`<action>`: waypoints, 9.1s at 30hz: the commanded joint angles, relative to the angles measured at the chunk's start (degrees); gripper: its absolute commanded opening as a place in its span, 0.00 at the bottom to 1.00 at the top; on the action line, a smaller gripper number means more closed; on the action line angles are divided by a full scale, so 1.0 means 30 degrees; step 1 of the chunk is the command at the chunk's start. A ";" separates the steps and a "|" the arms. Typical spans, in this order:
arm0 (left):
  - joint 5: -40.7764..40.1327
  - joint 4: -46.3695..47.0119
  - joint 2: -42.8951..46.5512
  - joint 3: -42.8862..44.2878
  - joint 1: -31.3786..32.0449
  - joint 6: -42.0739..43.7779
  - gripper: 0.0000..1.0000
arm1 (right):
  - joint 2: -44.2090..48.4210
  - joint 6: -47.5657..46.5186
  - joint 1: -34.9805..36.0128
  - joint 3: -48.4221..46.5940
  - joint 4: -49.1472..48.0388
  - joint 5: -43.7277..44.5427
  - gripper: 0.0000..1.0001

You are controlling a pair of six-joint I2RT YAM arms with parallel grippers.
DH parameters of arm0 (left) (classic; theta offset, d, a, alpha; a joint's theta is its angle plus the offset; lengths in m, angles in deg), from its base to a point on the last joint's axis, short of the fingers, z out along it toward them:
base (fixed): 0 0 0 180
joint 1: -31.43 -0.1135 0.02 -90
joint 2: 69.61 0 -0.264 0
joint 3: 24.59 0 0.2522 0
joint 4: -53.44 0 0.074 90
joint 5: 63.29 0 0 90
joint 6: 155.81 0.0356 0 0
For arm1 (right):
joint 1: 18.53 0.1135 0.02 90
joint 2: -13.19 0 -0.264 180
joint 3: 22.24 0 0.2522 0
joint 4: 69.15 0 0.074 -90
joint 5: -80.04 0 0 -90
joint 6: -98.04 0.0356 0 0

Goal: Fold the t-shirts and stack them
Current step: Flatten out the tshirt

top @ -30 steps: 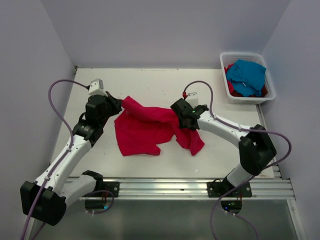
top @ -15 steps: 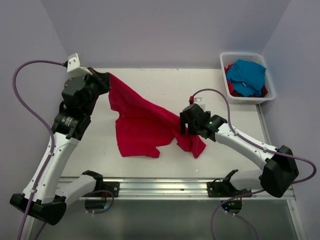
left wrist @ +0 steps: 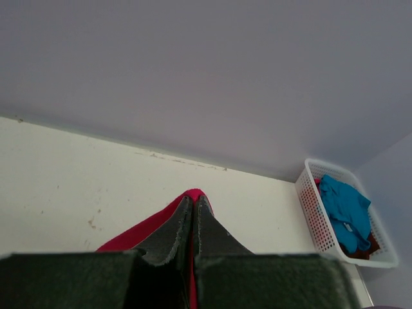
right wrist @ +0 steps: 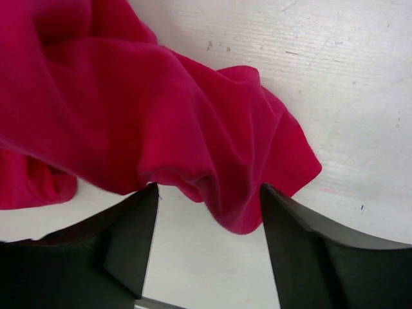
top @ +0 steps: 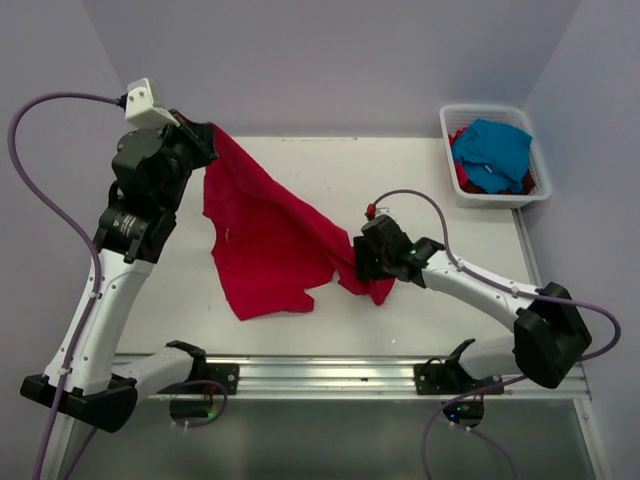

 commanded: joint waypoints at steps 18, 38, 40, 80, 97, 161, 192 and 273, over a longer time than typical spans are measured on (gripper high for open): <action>-0.0921 -0.0320 0.1495 -0.0104 -0.0104 0.1050 0.00 | -0.0894 -0.2556 0.0054 -0.2683 -0.0177 0.0791 0.00; -0.2796 -0.0643 0.2170 0.1623 -0.0104 0.2075 0.00 | 0.1911 -0.1775 0.0054 -0.7256 0.9785 0.5198 0.11; -0.2796 -0.0788 0.2053 0.1740 -0.0104 0.2105 0.00 | 0.0849 -0.1189 0.0054 -0.7168 1.0315 0.7684 0.10; -0.2973 -0.1464 0.1963 0.1803 -0.0104 0.1813 0.00 | -0.3838 -0.2065 0.0054 -0.3473 -0.0672 -0.2939 0.40; -0.2826 -0.1932 0.3165 0.0481 -0.0104 0.1577 0.00 | -0.9176 -0.2153 0.0025 -0.7520 0.0207 -0.0415 0.32; -0.2474 -0.1552 0.3605 -0.1335 -0.0104 0.1373 0.00 | -1.3189 -0.3793 -0.1000 -1.0420 0.0853 0.1049 0.33; -0.2533 -0.1493 0.3605 -0.1687 -0.0104 0.1402 0.00 | -0.7420 -0.3676 -0.1000 -0.8896 0.2755 0.2602 0.00; -1.1462 0.4678 -1.0284 1.5816 1.2573 2.0933 0.00 | -0.6163 -1.4773 -0.0739 -3.0404 0.4081 0.9983 0.00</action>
